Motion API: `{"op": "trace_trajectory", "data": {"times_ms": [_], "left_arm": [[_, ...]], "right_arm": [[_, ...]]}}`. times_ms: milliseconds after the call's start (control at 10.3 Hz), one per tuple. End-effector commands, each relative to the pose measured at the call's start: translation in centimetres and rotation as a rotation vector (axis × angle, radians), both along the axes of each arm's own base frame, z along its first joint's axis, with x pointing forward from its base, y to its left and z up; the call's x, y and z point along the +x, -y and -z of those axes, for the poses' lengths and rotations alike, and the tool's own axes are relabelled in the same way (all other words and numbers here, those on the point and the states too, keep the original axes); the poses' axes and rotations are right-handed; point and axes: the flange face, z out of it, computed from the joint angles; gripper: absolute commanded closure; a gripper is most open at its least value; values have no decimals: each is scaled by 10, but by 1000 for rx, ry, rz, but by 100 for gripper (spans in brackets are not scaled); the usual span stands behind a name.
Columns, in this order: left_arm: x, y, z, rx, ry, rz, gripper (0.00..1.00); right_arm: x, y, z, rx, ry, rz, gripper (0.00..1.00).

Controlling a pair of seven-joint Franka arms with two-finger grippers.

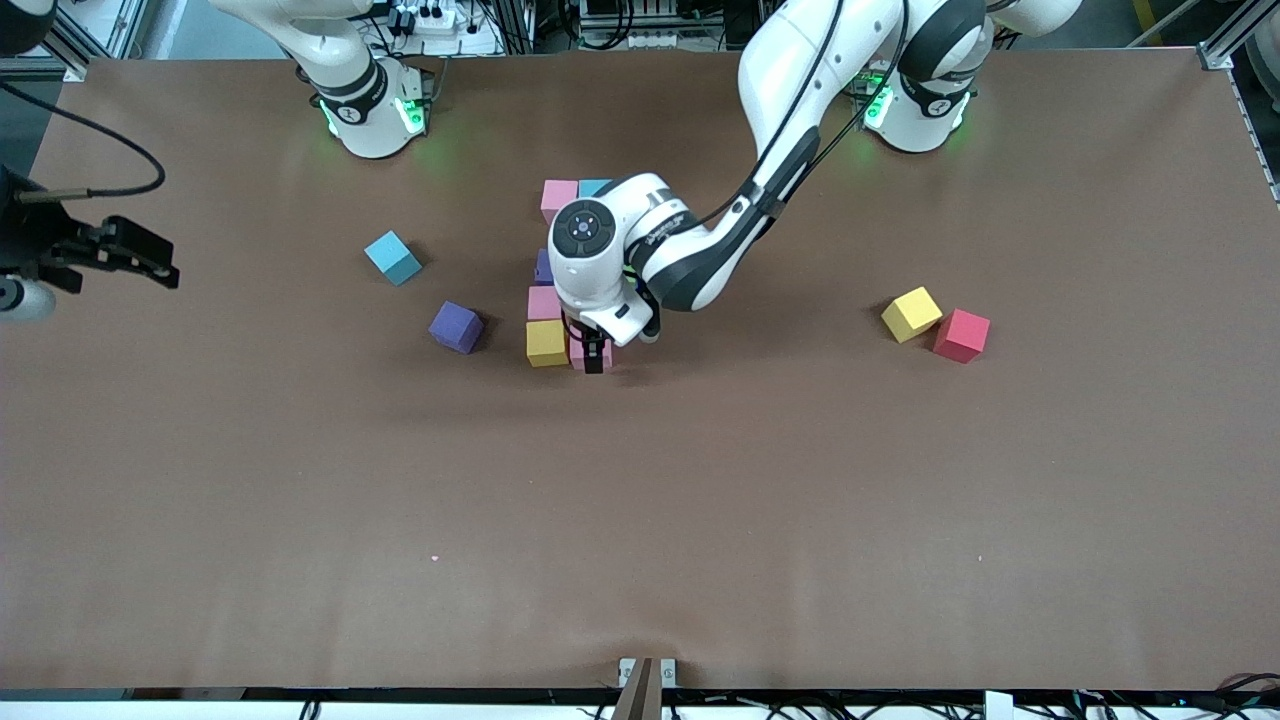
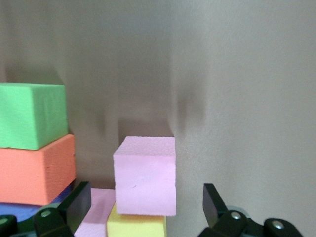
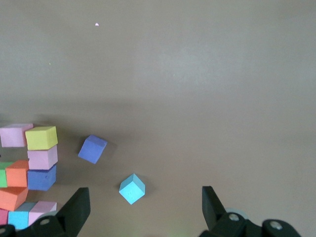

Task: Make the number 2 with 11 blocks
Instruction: 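Place the pink cube beside yellow while the right gripper withdraws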

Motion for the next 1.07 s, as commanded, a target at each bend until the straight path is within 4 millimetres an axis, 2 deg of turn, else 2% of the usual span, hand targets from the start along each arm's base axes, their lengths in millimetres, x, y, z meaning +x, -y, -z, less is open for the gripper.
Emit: {"op": "trace_trajectory", "data": {"times_ms": [0,195,292,487,682,780,975], "left_arm": [[-1,-17,-27,52,-29,73,0],[22,-65,-28,96,-71,131,0],[32,-94,-35,100,-79,155,0],[38,-158,-48,87,-54,197,0],[34,-206,-30,99,-75,269,0],[41,-237,-19,105,-107,299,0],[48,-290,1,107,-163,369,0]], "right_arm": [[-19,-1,-1,15,-37,14,0],[-26,7,-3,12,-69,30,0],[-26,10,-5,12,-63,36,0],[-26,15,4,11,-78,47,0],[-32,17,7,10,-44,50,0],[-31,24,19,9,-26,62,0],[-33,23,30,17,12,65,0]]}}
